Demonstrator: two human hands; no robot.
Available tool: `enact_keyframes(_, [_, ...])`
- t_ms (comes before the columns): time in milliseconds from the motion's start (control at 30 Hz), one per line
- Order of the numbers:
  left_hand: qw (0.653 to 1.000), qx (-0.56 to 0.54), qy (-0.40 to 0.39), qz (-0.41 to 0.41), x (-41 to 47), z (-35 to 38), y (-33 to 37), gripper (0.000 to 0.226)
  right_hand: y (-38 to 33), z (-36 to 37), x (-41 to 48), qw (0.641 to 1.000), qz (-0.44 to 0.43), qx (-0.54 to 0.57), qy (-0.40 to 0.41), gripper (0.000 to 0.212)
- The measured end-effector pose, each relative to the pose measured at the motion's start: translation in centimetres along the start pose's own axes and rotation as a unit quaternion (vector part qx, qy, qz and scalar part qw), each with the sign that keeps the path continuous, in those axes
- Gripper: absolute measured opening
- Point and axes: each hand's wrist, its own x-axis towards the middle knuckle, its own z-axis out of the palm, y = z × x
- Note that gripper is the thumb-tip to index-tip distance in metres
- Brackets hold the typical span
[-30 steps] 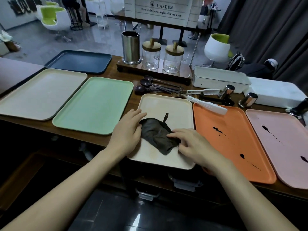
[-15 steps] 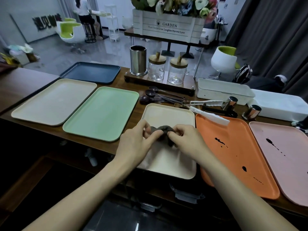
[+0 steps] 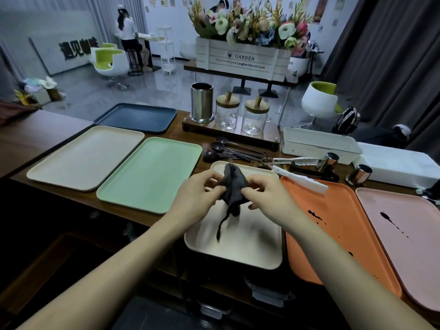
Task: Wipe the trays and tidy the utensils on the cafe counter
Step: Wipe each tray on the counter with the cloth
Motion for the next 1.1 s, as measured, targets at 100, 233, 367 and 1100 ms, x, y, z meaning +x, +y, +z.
enact_keyframes(100, [0.999, 0.036, 0.024, 0.018, 2.3, -1.7, -0.1, 0.008, 0.2, -2.3, 1.1, 0.994, 0.001, -0.095, 0.056, 0.027])
enact_keyframes(233, [0.990, 0.121, 0.055, 0.052, 5.6, -3.9, 0.5, 0.013, 0.0, -5.8, 2.3, 0.976, 0.001, -0.172, 0.130, 0.023])
enact_keyframes(367, [0.984, 0.131, 0.060, 0.104, 5.8, -3.7, 1.0, 0.013, 0.2, -6.5, 1.2, 0.965, -0.051, -0.207, 0.151, 0.022])
enact_keyframes(1100, [0.977, 0.213, 0.006, 0.013, -0.1, 2.2, -11.4, 0.057, 7.0, 7.6, 6.7, 0.891, -0.047, -0.429, -0.143, 0.056])
